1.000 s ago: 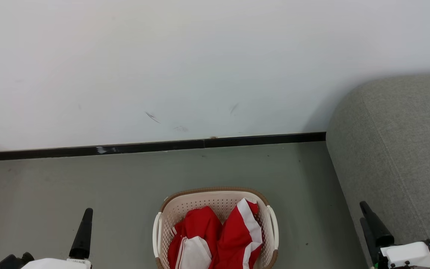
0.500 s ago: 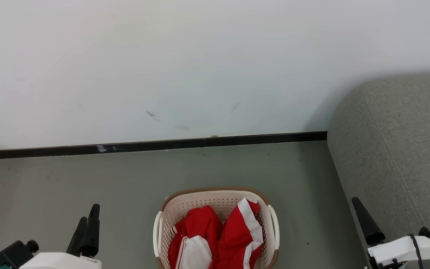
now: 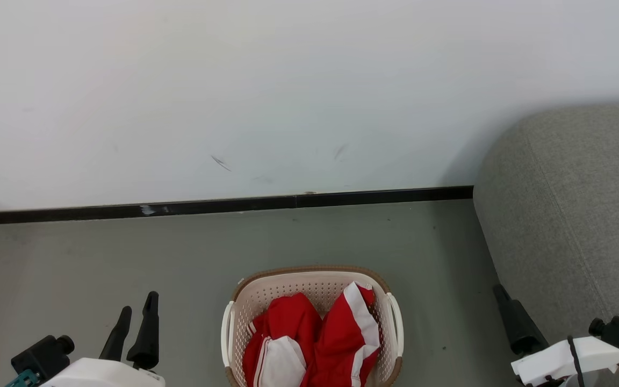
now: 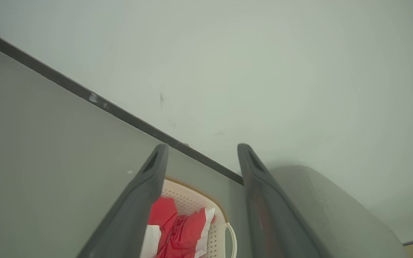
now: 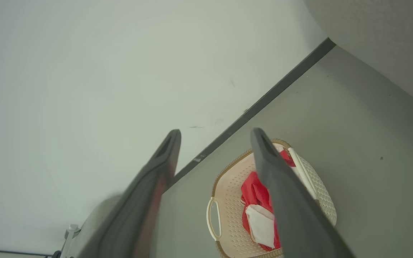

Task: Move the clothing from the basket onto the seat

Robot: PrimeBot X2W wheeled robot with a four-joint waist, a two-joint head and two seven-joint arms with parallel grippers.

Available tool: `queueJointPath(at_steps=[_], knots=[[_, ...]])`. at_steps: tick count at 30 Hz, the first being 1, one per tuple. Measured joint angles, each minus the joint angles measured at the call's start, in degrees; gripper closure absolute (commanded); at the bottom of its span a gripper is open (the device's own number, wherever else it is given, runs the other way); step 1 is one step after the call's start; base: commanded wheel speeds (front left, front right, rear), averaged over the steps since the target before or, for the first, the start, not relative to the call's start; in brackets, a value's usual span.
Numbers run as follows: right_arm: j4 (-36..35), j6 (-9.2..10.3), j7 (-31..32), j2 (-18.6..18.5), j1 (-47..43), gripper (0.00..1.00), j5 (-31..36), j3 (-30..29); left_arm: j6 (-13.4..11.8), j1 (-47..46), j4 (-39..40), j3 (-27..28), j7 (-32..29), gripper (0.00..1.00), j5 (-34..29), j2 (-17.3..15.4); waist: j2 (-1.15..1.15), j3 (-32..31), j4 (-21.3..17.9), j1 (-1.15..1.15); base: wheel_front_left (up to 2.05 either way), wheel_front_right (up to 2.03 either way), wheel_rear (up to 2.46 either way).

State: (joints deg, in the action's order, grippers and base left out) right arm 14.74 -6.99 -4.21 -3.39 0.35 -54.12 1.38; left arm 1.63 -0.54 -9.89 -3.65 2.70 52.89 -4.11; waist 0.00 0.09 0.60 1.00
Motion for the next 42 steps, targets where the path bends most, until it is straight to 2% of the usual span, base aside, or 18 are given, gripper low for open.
queueJointPath(at_steps=[6,23,30,42], knots=[[-0.4,-0.01,-1.0,0.1,0.0,0.0,4.7,0.5,-1.1,0.1,0.5,-1.1,1.0,0.0,-4.2,0.0,0.0,0.4,0.1,-0.13,0.0,0.0,0.0],[-1.6,-0.05,-3.4,0.6,0.1,0.0,18.1,1.8,-3.6,1.0,2.4,-3.5,3.6,0.0,-16.0,-0.3,0.0,2.1,0.4,-0.76,0.0,0.0,0.0],[-1.9,-0.05,-4.4,0.8,0.5,0.0,23.9,2.5,-4.5,0.9,3.2,-4.6,5.0,0.0,-21.3,-0.5,0.0,3.0,0.5,-0.89,0.0,0.0,0.0],[-2.8,-0.07,-6.1,0.8,1.3,0.0,32.8,3.5,-5.6,0.9,4.5,-6.1,7.1,0.0,-29.0,-0.9,0.0,3.7,0.7,-0.94,0.0,0.0,0.0]])
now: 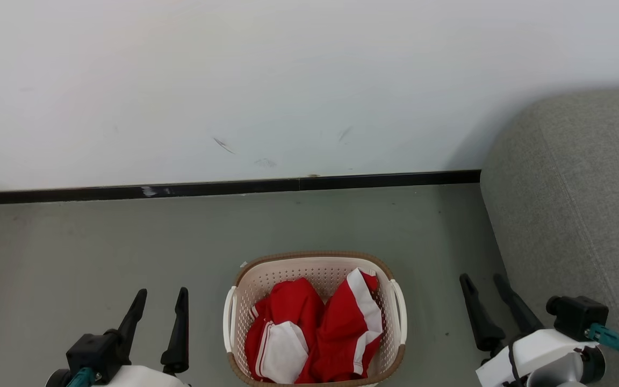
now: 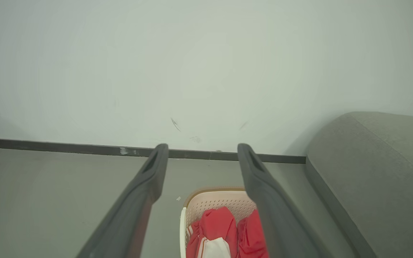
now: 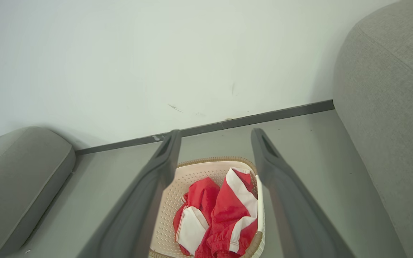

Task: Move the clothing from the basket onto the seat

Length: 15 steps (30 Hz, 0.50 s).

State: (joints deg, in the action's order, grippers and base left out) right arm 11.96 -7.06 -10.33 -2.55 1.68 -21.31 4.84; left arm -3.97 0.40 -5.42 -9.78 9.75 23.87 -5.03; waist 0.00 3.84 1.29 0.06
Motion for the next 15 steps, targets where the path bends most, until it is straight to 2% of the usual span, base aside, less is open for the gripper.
queueJointPath(at_steps=[15], knots=[[-0.4,-0.01,-2.1,0.0,0.2,0.0,10.7,1.6,-1.9,0.0,0.8,-1.3,2.5,0.0,-9.9,-0.4,0.0,1.2,0.1,-0.02,0.0,0.0,0.0]])
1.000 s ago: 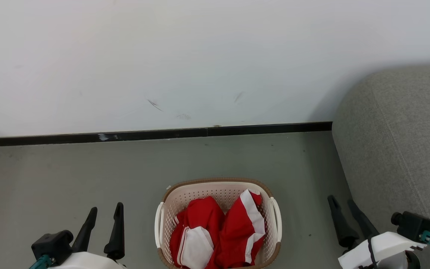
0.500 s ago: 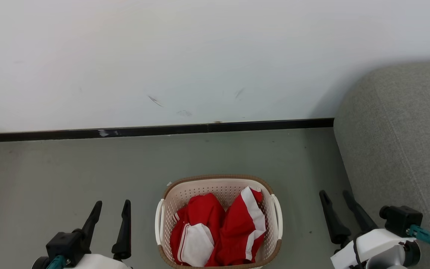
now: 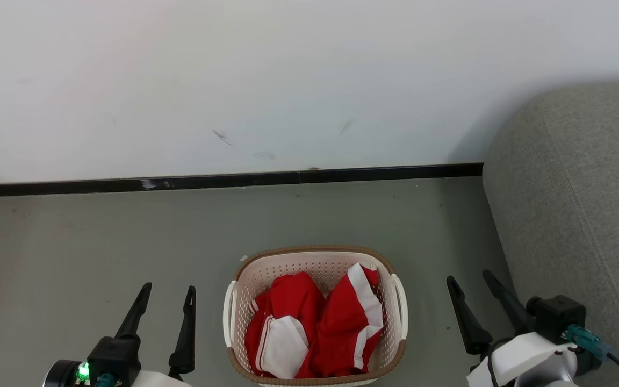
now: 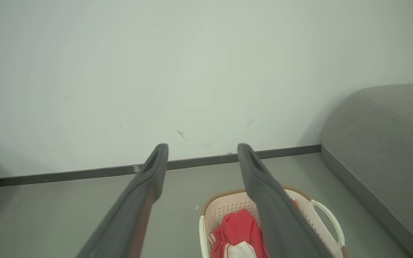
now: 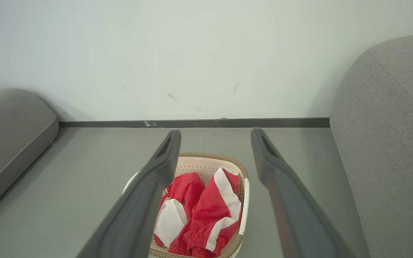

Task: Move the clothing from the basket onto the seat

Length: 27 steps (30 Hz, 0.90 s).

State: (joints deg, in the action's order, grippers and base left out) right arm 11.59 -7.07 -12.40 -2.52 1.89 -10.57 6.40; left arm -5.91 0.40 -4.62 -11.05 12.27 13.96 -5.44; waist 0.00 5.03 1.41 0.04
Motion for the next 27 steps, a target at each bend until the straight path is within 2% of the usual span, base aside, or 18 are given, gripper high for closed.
queueJointPath(at_steps=[14,27], knots=[[-0.5,-0.01,-1.8,0.0,1.1,0.0,8.2,0.8,-1.3,0.0,-0.9,-0.6,2.0,0.0,-6.6,0.1,0.0,1.6,0.2,0.0,0.0,0.0,0.0],[-0.6,-0.01,-1.8,0.0,2.0,0.0,8.3,0.9,-1.5,-0.5,-2.1,0.8,2.0,0.0,-5.7,0.7,0.0,2.0,0.3,-0.01,0.0,0.0,0.0]])
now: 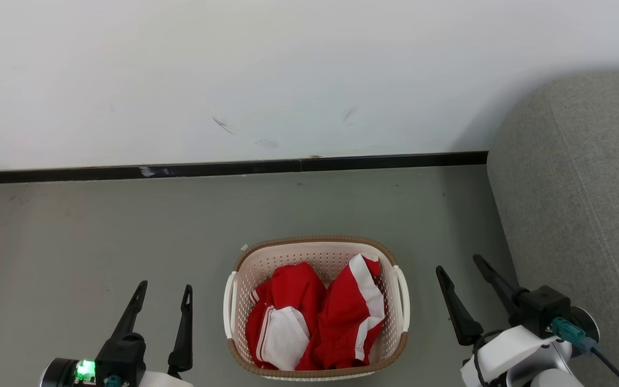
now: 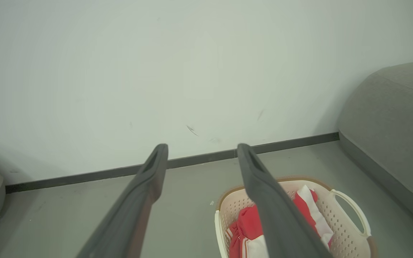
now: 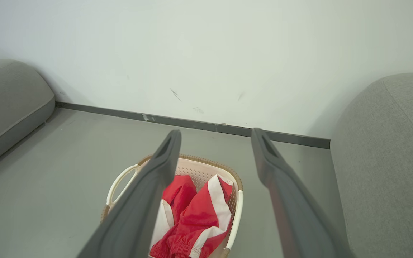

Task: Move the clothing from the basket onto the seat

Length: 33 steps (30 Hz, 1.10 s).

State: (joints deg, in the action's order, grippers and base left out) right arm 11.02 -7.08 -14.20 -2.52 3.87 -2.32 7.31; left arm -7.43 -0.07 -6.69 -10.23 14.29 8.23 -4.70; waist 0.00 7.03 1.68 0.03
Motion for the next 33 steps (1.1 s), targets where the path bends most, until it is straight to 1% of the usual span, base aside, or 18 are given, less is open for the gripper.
queueJointPath(at_steps=[33], knots=[[-0.5,0.0,0.0,0.0,0.2,0.0,-0.3,0.4,0.1,-1.3,-1.2,1.3,0.0,0.0,0.2,0.4,0.0,1.4,-0.1,-0.01,0.0,0.0,0.0]])
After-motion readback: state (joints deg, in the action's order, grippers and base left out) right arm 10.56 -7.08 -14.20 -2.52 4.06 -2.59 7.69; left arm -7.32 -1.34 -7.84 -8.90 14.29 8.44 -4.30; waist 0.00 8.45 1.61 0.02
